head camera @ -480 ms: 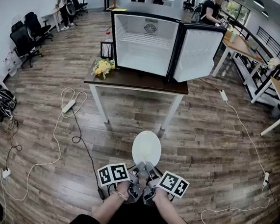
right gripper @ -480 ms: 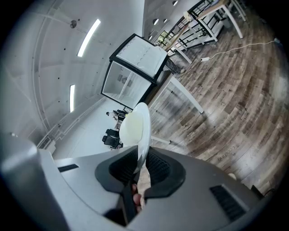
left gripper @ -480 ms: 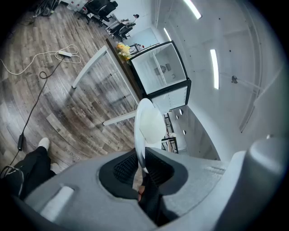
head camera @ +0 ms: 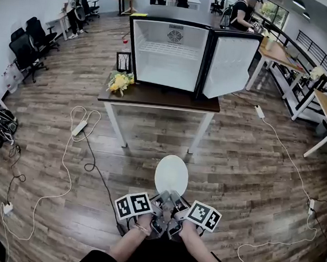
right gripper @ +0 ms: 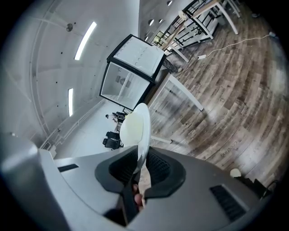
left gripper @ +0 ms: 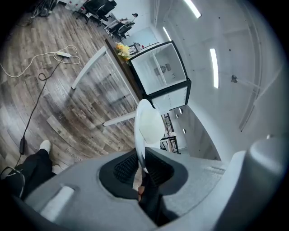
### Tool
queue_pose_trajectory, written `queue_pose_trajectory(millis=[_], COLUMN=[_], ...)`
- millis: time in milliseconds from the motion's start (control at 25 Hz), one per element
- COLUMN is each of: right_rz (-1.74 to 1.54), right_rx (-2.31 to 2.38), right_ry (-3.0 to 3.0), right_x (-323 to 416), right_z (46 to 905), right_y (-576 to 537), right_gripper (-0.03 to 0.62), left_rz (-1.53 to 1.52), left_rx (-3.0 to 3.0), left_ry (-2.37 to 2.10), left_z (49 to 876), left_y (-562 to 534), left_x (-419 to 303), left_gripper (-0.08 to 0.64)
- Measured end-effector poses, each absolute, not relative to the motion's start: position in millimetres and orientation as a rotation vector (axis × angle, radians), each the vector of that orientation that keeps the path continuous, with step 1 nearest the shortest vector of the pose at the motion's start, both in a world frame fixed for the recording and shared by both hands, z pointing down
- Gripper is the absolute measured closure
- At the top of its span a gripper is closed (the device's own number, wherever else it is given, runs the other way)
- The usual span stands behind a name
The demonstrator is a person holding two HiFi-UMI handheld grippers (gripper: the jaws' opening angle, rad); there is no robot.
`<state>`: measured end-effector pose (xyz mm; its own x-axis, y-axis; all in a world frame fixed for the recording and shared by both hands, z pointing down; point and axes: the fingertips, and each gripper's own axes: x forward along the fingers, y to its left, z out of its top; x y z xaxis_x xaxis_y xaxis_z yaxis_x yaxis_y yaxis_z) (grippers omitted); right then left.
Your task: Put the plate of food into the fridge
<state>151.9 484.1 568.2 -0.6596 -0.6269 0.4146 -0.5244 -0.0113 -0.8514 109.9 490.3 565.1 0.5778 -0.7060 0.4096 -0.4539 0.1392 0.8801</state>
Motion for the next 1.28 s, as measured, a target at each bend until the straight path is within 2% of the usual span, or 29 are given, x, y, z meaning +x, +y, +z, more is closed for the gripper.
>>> queue_pose_trajectory(millis=[880,1280], right_rz=[-1.697,-1.706], right_rx=[-1.361,-1.363], right_ry=[2.066,2.061], right_x=[78,68], right_z=[575,581], right_y=[416,401], right_gripper=[0.525,0.525], left_rz=[-0.165,-0.163], left_rx=[1.559,1.552], left_ry=[-0.95,-0.96], left_z=[573,578], left_y=[417,403], left_x=[35,25], left_gripper=[0.515,0.515])
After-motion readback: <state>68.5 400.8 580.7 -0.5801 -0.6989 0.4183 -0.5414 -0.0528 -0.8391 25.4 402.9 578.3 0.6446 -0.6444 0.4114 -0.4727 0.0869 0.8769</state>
